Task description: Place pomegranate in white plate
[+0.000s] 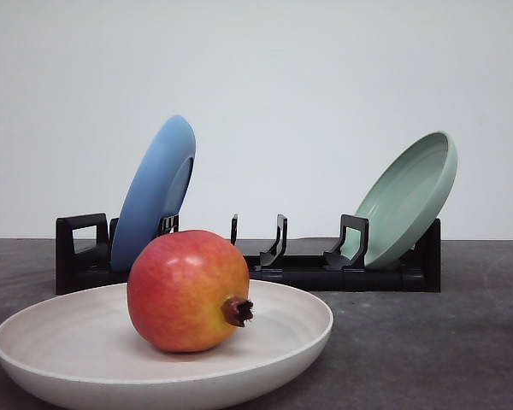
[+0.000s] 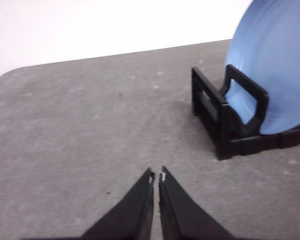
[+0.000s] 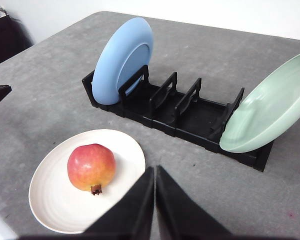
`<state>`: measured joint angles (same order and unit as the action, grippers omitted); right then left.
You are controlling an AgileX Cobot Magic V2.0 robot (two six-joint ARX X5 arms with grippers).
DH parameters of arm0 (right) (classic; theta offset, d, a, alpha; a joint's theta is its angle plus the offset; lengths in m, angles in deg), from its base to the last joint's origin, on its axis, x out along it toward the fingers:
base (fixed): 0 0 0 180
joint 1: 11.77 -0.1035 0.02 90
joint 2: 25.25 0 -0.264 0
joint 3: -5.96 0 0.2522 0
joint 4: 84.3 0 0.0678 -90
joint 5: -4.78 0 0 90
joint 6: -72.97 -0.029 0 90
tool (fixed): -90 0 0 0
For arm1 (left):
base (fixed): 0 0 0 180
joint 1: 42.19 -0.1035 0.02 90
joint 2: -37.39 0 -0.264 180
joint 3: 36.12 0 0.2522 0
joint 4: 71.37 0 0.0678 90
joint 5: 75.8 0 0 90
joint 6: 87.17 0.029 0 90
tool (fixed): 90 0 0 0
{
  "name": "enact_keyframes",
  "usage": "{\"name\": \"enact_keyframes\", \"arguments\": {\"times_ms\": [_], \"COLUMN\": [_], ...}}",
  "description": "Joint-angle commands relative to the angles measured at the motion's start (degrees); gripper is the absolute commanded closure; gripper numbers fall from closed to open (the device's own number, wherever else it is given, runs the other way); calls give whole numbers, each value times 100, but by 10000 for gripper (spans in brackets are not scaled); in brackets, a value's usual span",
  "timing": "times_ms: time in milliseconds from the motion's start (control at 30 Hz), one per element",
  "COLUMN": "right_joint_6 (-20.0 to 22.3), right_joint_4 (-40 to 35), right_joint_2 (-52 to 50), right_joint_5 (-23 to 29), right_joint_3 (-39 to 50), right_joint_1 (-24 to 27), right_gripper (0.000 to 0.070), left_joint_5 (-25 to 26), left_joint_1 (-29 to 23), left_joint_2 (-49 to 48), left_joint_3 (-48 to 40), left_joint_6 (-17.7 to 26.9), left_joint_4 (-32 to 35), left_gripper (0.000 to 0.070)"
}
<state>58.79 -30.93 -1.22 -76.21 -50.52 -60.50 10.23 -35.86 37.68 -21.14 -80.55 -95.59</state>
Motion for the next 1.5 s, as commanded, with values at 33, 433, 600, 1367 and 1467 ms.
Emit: {"name": "enact_keyframes", "arguments": {"times_ms": [33, 433, 600, 1367, 1467], "right_joint_6": [-42, -42, -42, -35, 530], "right_joint_4": [-61, -61, -61, -62, -7], "right_joint_2": [15, 15, 15, -105, -210], "right_joint_5": [7, 7, 7, 74, -64], "right_joint_3": [-37, -37, -37, -35, -28], "right_joint_1": [-59, -59, -59, 109, 841], "right_gripper": [700, 700, 700, 700, 700], "left_joint_5": [-61, 742, 742, 741, 741], "left_joint_1": [-103, -628, -669, -669, -669], "left_joint_2": [-13, -13, -13, -13, -13], "left_joint_3": [-55, -55, -55, -52, -52], "left_joint_6": [-31, -482, -645, -643, -643], "left_joint_4": [-44, -41, -20, -20, -21], "left_gripper": [700, 700, 700, 700, 700]}}
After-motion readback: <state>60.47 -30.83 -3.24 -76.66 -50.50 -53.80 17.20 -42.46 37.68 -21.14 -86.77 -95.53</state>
